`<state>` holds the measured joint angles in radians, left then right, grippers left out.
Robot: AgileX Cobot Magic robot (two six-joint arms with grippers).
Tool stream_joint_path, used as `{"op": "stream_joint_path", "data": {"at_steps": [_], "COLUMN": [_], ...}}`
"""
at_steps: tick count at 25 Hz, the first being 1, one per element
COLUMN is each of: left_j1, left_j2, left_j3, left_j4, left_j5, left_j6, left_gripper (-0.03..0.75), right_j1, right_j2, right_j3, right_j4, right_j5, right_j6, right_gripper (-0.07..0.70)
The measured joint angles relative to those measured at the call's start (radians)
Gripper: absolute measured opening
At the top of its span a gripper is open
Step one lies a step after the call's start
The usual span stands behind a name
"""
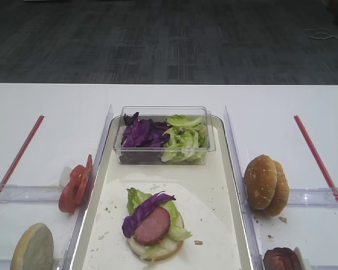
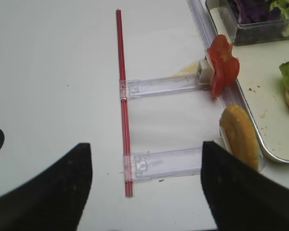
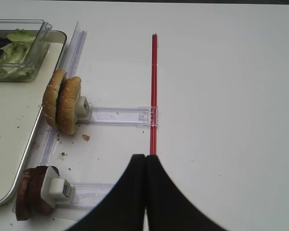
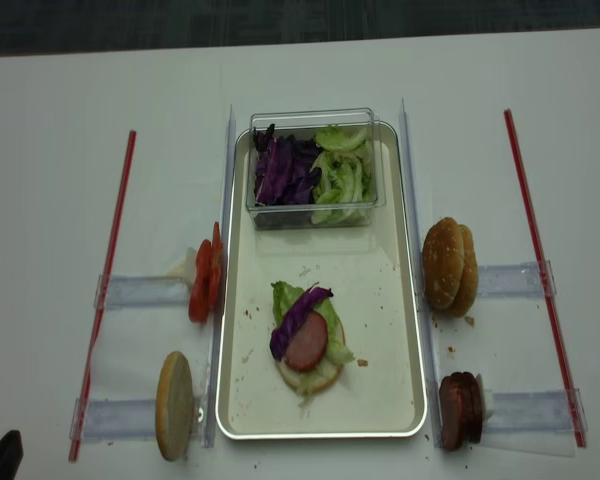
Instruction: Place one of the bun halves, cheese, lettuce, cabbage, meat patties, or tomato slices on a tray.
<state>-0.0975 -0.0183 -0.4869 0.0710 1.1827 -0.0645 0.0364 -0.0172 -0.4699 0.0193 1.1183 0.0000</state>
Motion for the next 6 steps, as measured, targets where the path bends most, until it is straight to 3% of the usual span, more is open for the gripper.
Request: {"op": "stream_joint_path", "data": {"at_steps": [6], "left_j1": [0.000], "left_j2": [0.000], "left_j3": [0.000], "left_j4": [0.000], "left_j5": [0.000], "left_j6": [0.000], "left_gripper": [0.482], "right_j1": [0.000], "right_j2": [0.000], "right_j3": [0.000], "right_j4": [0.000], "right_j5": [0.000], "right_j6": [0.000], "right_gripper": [0.006]}}
